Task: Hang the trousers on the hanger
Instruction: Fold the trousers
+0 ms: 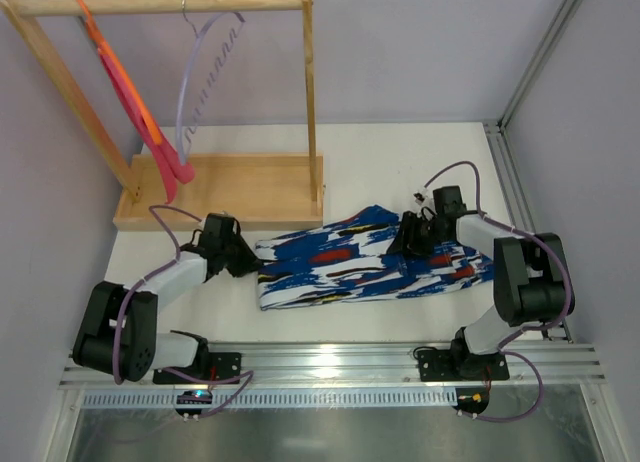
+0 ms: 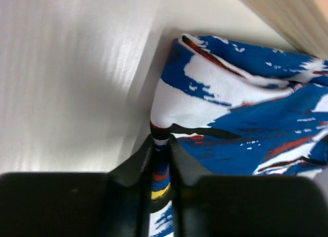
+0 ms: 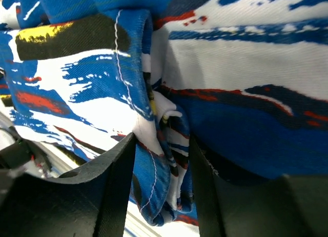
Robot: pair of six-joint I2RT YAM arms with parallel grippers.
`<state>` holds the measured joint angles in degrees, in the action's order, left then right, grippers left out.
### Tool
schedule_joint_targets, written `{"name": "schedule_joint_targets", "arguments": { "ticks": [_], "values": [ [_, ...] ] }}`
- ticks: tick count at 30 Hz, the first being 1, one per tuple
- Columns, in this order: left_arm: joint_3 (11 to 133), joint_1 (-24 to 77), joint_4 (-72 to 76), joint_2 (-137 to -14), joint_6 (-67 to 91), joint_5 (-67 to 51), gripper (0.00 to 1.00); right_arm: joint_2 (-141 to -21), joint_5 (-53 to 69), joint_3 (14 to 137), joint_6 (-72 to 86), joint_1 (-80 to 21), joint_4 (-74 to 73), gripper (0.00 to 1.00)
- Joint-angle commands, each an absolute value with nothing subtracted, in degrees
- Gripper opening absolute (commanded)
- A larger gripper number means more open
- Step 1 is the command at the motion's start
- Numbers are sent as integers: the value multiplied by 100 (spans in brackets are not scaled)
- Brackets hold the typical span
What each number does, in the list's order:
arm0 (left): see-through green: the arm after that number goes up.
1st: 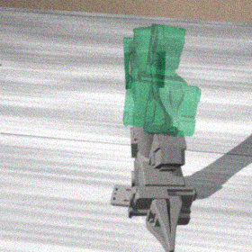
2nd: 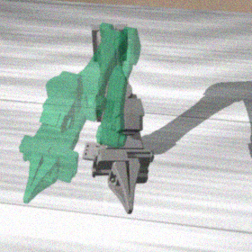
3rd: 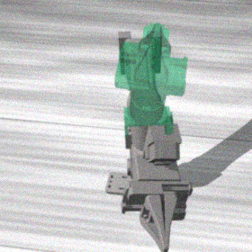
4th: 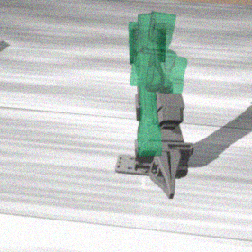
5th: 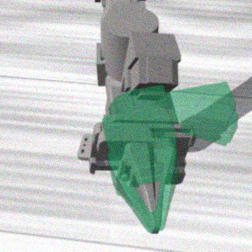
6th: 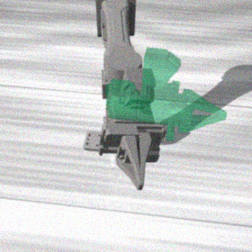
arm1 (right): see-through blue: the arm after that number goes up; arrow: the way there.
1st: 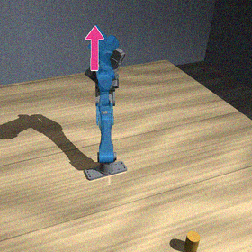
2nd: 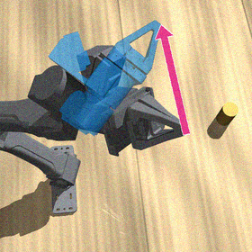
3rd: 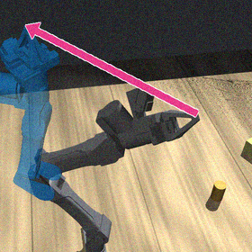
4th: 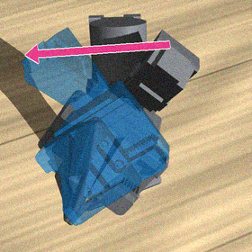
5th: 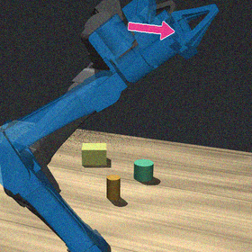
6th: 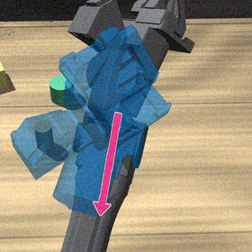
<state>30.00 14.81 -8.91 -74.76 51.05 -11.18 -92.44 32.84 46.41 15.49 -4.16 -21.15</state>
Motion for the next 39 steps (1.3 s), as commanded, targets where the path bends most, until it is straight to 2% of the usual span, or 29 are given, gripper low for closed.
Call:
{"name": "schedule_joint_targets", "arguments": {
  "ticks": [1,2,3,7,8,9,10,13,17,20,21,22,23,24,26,27,31,35,39],
  "values": [
    [3592,1459,-1798,-7619,5177,-223,11,-8773,2867,4237,2011,-1009,-1565,49],
    [3751,1424,-2219,-7655,5168,198,3,-8667,2578,4228,2074,-1246,-1556,51],
    [3901,1372,-2546,-7690,5107,811,0,-8579,2349,4228,2161,-1779,-1530,56],
    [4420,1029,-3532,-7752,5027,1956,2,-8394,1883,4166,2934,-2643,-1073,65],
    [4473,976,-3664,-7717,5053,2047,14,-8385,1776,4183,3136,-2767,-1037,66],
    [4482,932,-3735,-7691,5097,2083,18,-8393,1680,4192,3181,-2873,-985,67],
    [4500,888,-3779,-7673,5106,2074,29,-8394,1592,4218,3243,-3031,-958,67],
    [4553,879,-3981,-7585,5133,2153,66,-8402,1714,4184,3427,-3111,-783,68],
    [4640,879,-4175,-7375,5063,2075,73,-8271,1591,3982,3656,-3225,-554,68],
    [4684,879,-4096,-7111,4827,1768,75,-8262,1538,3797,3762,-3269,-291,68],
    [4693,879,-4017,-7049,4756,1671,75,-8253,1521,3762,3762,-3270,-177,65],
    [4746,888,-3999,-6918,4703,1618,76,-8227,1512,3762,3710,-3270,-176,58],
    [4772,879,-3973,-6847,4580,1530,76,-8192,1442,3805,3665,-3270,-237,46],
    [4790,888,-3860,-6777,4483,1312,77,-8122,1206,4032,3613,-3270,-638,24],
    [4816,879,-3675,-6549,4299,960,80,-7964,802,4393,3393,-3304,-1280,7],
    [4834,879,-3622,-6478,4237,732,80,-7876,574,4612,3340,-3331,-2092,4],
    [5018,975,-3568,-6389,4131,536,84,-7445,-929,5614,3305,-3270,-3777,4],
    [5238,1108,-3595,-6819,3999,300,86,-7182,-905,5722,3243,-2849,-4525,4],
    [4731,1169,-2850,-6952,4262,-587,87,-6752,-747,5529,3156,-2286,-4684,4]
  ]
}}
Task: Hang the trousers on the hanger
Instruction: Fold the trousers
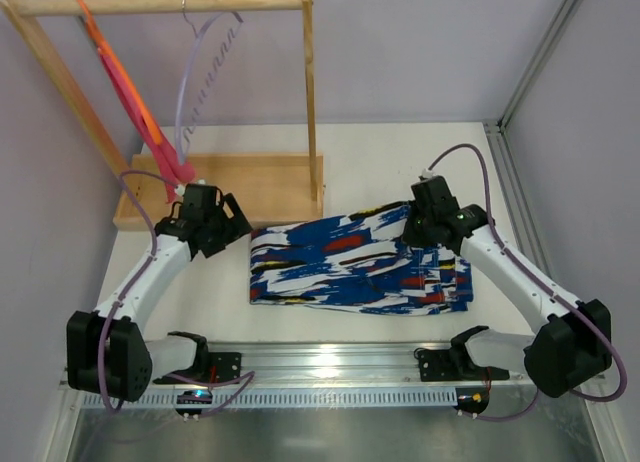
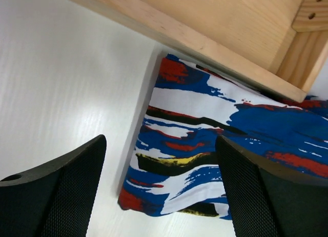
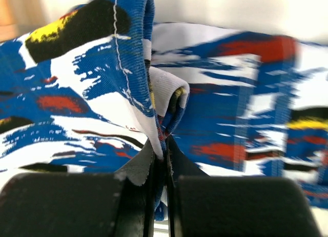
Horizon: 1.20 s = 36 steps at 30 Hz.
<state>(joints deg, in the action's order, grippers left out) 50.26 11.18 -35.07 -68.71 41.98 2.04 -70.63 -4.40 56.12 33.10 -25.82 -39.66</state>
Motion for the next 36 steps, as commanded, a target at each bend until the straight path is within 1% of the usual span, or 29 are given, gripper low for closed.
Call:
{"name": "schedule_joint_targets", "arguments": {
  "ticks": [1,5,8,9,10,12,16,22,25,26,28,29,30,31,32,33,35,36],
  "values": [
    [4615,1178,-2665,-6961,4358,-737,87,-6672,-773,5502,3120,-2198,-4728,4],
    [4193,1187,-2066,-7075,4403,-1194,89,-6303,-1115,5555,3059,-1856,-5289,4],
    [3964,1187,-1706,-7172,4508,-1362,89,-6012,-1939,5493,3400,-1645,-5772,4],
    [3929,1195,-1609,-7224,4535,-1371,89,-5951,-2430,5415,3532,-1583,-5861,4],
    [3850,1204,-1521,-7312,4561,-1388,89,-5811,-2452,5371,3542,-1504,-5871,4],
    [3736,1213,-1285,-7418,4667,-1615,89,-5696,-2130,5239,3507,-1302,-5714,4],
    [3419,1344,-188,-7672,5000,-2118,88,-5458,-1398,4914,3384,-1301,-5134,4],
    [3489,2021,-26,-8041,5097,-1899,87,-5467,-1310,4641,3287,-1301,-4948,4],
    [3419,2162,184,-8261,5316,-1802,82,-5432,-1240,4588,3278,-1301,-4878,4],
    [3419,2171,185,-8314,5378,-1767,79,-5414,-1109,4570,3278,-1309,-4834,4],
    [3576,2171,27,-8586,5458,-1688,55,-5414,-810,4457,3287,-1309,-4555,4],
    [3664,2162,-61,-8674,5467,-1644,41,-5449,-417,4395,3270,-1310,-4414,4],
    [3917,2162,-557,-8849,5467,-1530,15,-5528,-143,4247,3191,-1318,-4229,4],
    [4042,2110,-893,-8894,5415,-1373,7,-5581,120,4176,3182,-1336,-3906,4],
    [4182,2075,-1218,-8903,5362,-849,0,-5651,88,4123,3208,-1440,-3841,4],
    [4297,2022,-2100,-8816,5379,-444,0,-5817,27,4131,3269,-1563,-3815,4],
    [4368,1664,-2617,-8571,5379,198,0,-5993,-218,4201,3427,-2001,-3604,4],
    [4307,1496,-2845,-8213,5370,280,0,-6081,-324,4245,3532,-2178,-3534,4]
  ]
}}
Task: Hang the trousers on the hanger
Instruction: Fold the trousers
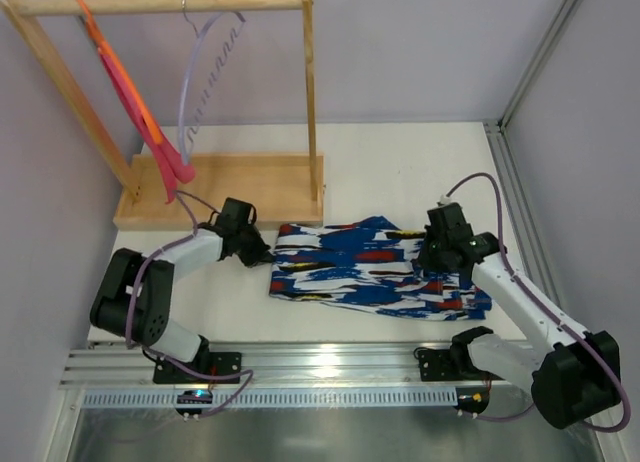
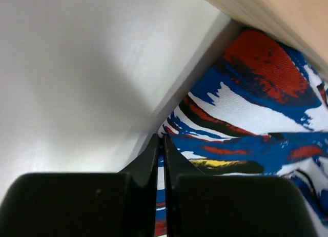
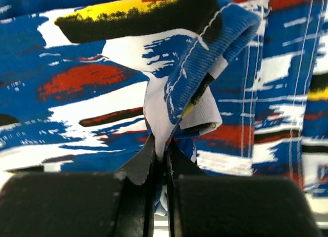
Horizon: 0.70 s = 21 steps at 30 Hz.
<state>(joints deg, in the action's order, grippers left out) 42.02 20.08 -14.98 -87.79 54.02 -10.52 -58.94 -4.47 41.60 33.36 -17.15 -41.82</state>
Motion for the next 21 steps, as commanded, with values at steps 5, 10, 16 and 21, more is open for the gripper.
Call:
{"name": "schedule_joint_targets", "arguments": {
  "ticks": [5,10,16,21],
  "values": [
    [3780,791,-3146,-7112,5370,1080,0,-7126,-650,4622,4078,-3163,-3024,4],
    [4156,721,-3506,-6943,5063,1326,54,-7822,-1036,5193,4052,-3454,-3557,4],
    [4272,721,-3525,-7022,4860,1372,75,-7524,-1072,5827,4447,-3612,-4613,4],
    [3895,721,-2771,-7145,4685,582,78,-7049,-1266,6038,4343,-3612,-5124,4]
  ]
}}
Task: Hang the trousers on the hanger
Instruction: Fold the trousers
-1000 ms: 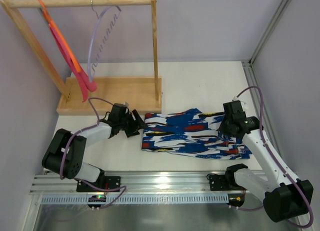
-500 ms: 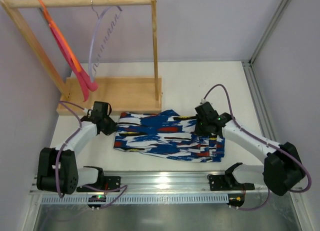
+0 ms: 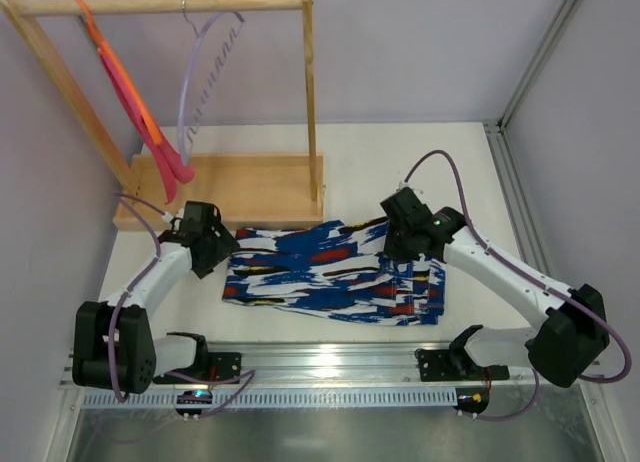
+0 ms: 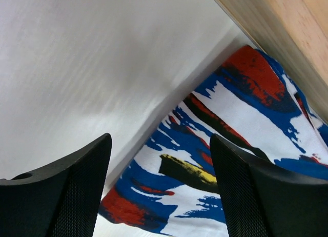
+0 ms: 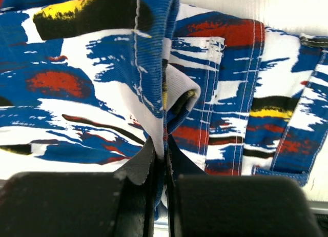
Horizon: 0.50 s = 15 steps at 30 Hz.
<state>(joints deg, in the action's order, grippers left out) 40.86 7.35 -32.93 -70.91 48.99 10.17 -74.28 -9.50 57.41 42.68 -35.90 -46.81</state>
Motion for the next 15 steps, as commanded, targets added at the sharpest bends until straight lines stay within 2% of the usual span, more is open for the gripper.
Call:
{"name": "schedule_joint_targets", "arguments": {
  "ticks": [1,9,15],
  "values": [
    [3824,721,-2586,-7137,4702,215,78,-6997,-1257,6090,4316,-3612,-5133,4],
    [3577,721,-2153,-6847,4781,-210,82,-6399,-1678,6653,4271,-3612,-5808,4],
    [3577,721,-2153,-6513,4702,-518,83,-6109,-1942,6197,4386,-3499,-5933,4]
  ]
}}
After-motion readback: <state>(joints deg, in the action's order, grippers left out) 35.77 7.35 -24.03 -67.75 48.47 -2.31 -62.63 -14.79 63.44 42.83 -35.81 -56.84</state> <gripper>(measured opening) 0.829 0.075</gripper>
